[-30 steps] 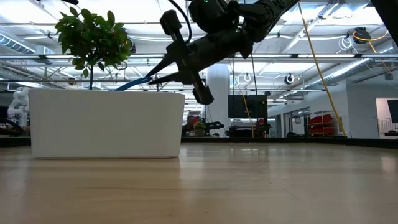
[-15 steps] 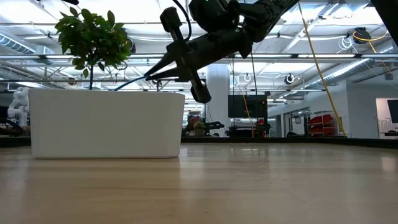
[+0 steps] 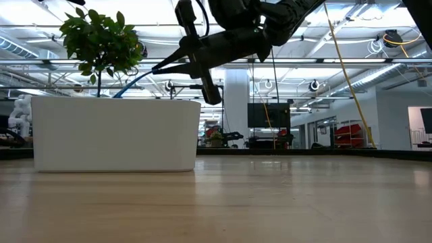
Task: Nest measuring cups in basket
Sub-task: Stack the blue measuring cup on top of the red measuring cup in the white bin
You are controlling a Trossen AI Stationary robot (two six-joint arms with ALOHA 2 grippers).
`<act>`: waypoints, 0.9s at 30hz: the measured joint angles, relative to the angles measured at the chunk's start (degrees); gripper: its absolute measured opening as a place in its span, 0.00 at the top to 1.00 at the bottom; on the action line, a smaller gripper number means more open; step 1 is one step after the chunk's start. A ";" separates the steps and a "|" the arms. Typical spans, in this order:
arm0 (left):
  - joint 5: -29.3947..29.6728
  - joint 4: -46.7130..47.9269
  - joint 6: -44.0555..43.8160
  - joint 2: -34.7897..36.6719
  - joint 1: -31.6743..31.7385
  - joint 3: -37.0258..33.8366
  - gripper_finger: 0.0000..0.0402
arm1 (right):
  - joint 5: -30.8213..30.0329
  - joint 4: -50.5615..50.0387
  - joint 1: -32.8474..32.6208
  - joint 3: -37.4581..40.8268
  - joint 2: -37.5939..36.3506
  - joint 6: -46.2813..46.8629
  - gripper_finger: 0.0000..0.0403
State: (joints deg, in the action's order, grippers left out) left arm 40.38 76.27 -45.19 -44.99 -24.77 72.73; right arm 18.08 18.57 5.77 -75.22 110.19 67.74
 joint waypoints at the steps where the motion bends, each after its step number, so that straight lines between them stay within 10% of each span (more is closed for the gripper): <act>1: 0.00 0.00 0.00 0.01 0.00 0.00 0.58 | -0.05 0.00 -0.17 0.00 0.00 0.17 1.00; 27: 0.85 0.00 1.18 0.00 0.00 0.00 0.58 | -1.87 4.75 -3.36 0.00 0.00 6.43 1.00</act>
State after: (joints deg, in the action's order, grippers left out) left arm 41.23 76.27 -44.01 -44.99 -24.77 72.73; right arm 16.21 23.32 2.41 -75.22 110.19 74.17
